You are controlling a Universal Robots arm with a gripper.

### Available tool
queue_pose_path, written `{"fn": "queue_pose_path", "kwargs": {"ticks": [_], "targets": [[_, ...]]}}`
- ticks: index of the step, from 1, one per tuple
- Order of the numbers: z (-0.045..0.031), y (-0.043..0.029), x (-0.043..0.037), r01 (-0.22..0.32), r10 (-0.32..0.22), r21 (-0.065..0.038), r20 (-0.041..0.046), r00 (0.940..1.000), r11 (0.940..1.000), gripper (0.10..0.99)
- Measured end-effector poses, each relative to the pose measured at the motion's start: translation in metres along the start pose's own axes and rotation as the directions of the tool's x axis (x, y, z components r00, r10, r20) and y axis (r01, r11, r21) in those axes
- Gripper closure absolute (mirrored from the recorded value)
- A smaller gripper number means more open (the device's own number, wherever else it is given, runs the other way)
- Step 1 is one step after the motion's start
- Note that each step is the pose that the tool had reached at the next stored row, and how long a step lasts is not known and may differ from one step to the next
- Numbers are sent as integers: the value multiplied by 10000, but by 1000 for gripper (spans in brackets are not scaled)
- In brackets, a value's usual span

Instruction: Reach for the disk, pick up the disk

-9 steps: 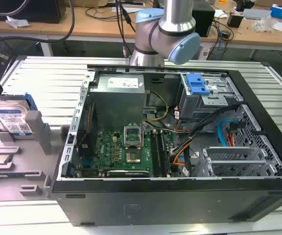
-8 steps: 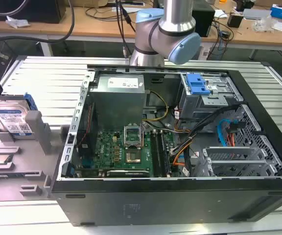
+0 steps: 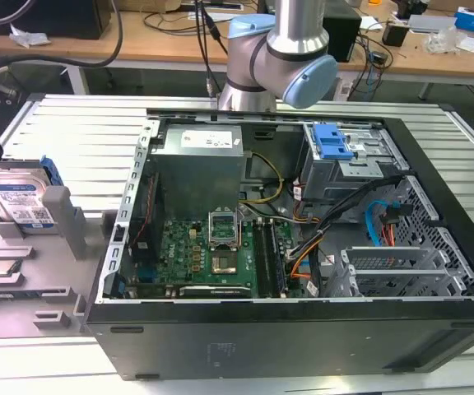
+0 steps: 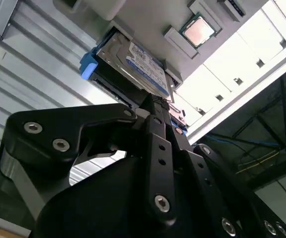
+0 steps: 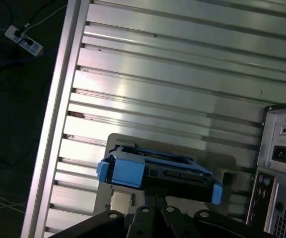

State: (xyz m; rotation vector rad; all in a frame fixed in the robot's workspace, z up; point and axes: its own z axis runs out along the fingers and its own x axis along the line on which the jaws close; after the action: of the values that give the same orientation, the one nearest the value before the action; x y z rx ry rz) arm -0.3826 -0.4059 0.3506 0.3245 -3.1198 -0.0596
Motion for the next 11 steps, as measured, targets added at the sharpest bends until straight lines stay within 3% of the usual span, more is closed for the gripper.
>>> {"fn": "queue_pose_path", "kwargs": {"ticks": [3, 5, 7, 10, 11], "targets": [[0, 0, 0, 696, -696, -1, -27, 9976, 9976, 980], [0, 0, 0, 1459, -1459, -3, -56, 9893, 9893, 980], [0, 0, 0, 1763, -1763, -5, -68, 9843, 9843, 980], [0, 0, 0, 2980, -2980, -16, -115, 9545, 9546, 980], [0, 0, 0, 3210, -3210, -18, -123, 9470, 9471, 980]]}}
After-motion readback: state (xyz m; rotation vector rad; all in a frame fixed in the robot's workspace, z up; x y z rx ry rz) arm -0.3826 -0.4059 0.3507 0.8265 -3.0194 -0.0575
